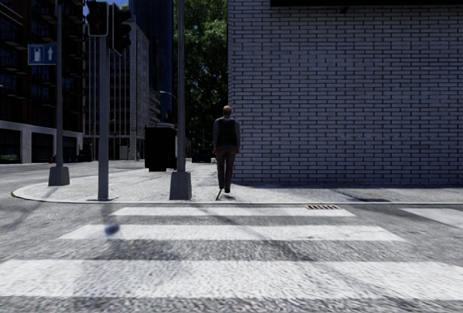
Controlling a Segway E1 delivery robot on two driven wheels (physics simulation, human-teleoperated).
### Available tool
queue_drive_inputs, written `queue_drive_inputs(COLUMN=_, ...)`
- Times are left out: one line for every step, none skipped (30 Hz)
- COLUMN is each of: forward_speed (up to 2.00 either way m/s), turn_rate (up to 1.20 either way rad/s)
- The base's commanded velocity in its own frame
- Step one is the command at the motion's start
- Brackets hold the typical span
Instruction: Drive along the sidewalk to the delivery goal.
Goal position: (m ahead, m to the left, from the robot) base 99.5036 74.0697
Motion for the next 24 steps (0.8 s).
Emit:
queue_drive_inputs(forward_speed=2.0, turn_rate=0.0)
queue_drive_inputs(forward_speed=2.0, turn_rate=0.0)
queue_drive_inputs(forward_speed=2.0, turn_rate=0.0)
queue_drive_inputs(forward_speed=2.0, turn_rate=0.0)
queue_drive_inputs(forward_speed=2.0, turn_rate=0.0)
queue_drive_inputs(forward_speed=2.0, turn_rate=0.0)
queue_drive_inputs(forward_speed=2.0, turn_rate=0.0)
queue_drive_inputs(forward_speed=2.0, turn_rate=0.0)
queue_drive_inputs(forward_speed=2.0, turn_rate=0.0)
queue_drive_inputs(forward_speed=2.0, turn_rate=0.0)
queue_drive_inputs(forward_speed=2.0, turn_rate=0.0)
queue_drive_inputs(forward_speed=2.0, turn_rate=0.0)
queue_drive_inputs(forward_speed=2.0, turn_rate=0.0)
queue_drive_inputs(forward_speed=2.0, turn_rate=0.0)
queue_drive_inputs(forward_speed=2.0, turn_rate=0.0)
queue_drive_inputs(forward_speed=2.0, turn_rate=0.0)
queue_drive_inputs(forward_speed=2.0, turn_rate=0.0)
queue_drive_inputs(forward_speed=2.0, turn_rate=0.0)
queue_drive_inputs(forward_speed=2.0, turn_rate=0.0)
queue_drive_inputs(forward_speed=2.0, turn_rate=0.0)
queue_drive_inputs(forward_speed=2.0, turn_rate=0.0)
queue_drive_inputs(forward_speed=2.0, turn_rate=0.0)
queue_drive_inputs(forward_speed=2.0, turn_rate=0.0)
queue_drive_inputs(forward_speed=2.0, turn_rate=0.0)
